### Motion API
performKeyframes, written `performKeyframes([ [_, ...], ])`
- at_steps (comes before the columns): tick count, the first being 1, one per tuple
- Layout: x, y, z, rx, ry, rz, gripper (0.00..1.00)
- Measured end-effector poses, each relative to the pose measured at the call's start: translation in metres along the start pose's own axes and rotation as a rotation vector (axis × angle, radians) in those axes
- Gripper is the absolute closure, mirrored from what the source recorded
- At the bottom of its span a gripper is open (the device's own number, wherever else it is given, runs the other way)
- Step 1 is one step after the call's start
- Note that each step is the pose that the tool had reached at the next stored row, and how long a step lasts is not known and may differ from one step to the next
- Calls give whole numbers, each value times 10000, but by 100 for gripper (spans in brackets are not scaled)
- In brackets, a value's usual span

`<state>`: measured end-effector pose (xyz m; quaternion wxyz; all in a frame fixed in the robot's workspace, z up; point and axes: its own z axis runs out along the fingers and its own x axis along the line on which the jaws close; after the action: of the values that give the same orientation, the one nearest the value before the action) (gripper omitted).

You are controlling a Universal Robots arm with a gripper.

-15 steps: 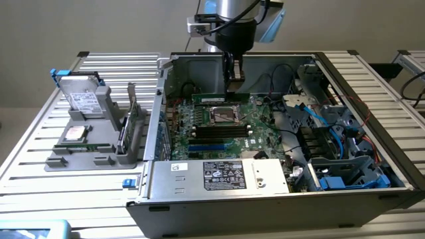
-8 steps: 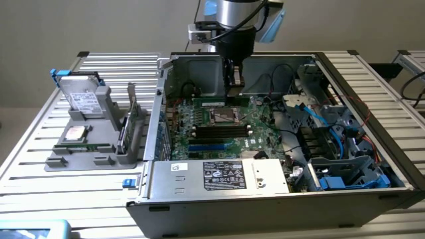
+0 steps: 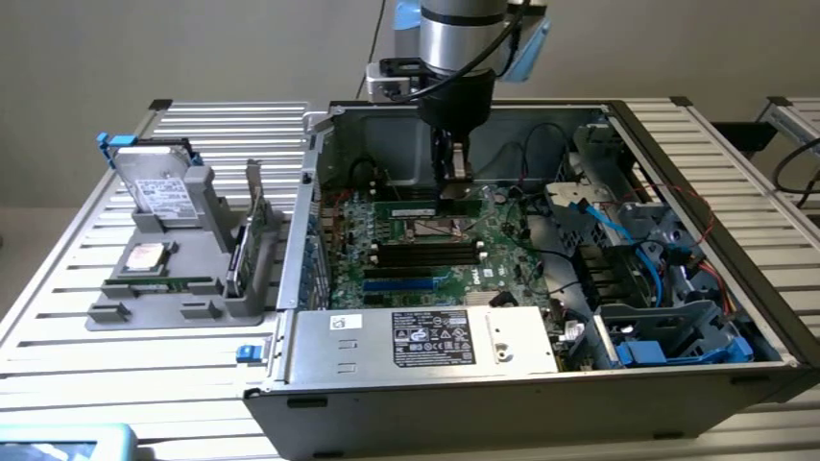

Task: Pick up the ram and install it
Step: 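Insert the ram into the slot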

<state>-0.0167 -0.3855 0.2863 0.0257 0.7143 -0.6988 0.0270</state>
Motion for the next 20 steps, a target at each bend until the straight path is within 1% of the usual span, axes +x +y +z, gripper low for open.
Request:
performKeyframes([
  [5,9,-22,91,4,0,1,87],
  [12,24,-26,205,9,12,2,87],
  [16,21,-27,240,74,62,6,87],
  [18,20,-27,252,89,96,6,87],
  [20,20,-27,256,90,121,6,87],
])
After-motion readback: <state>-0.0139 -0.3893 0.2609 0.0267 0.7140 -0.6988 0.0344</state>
